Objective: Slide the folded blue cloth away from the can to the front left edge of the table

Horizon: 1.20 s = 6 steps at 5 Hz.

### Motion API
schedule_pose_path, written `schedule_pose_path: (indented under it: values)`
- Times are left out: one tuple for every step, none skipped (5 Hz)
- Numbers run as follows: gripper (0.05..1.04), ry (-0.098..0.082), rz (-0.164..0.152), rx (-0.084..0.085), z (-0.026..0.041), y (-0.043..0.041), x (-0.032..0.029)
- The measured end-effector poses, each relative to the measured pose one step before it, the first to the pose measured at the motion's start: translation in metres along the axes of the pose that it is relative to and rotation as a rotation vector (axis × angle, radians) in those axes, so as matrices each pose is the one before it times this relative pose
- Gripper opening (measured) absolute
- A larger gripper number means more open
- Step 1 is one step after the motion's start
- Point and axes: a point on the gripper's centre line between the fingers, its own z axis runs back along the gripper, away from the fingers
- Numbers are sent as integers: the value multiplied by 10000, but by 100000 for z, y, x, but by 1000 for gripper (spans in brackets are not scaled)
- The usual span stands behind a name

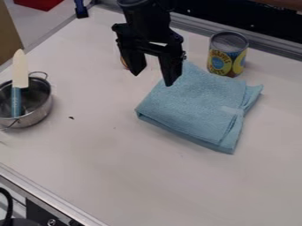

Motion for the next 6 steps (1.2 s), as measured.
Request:
schedule_pose_path:
  values:
    - [683, 280, 8, -43, -778, -81, -294]
    - [388, 239, 429, 225, -1660, -407, 1010]
    - [168, -22, 104, 84, -1131, -1011, 1172]
    - [55, -14, -1, 121, -1341, -1114, 1224]
    - [52, 71, 60, 240, -2153, -830, 662]
    - [52, -128, -32, 122, -835, -522, 675]
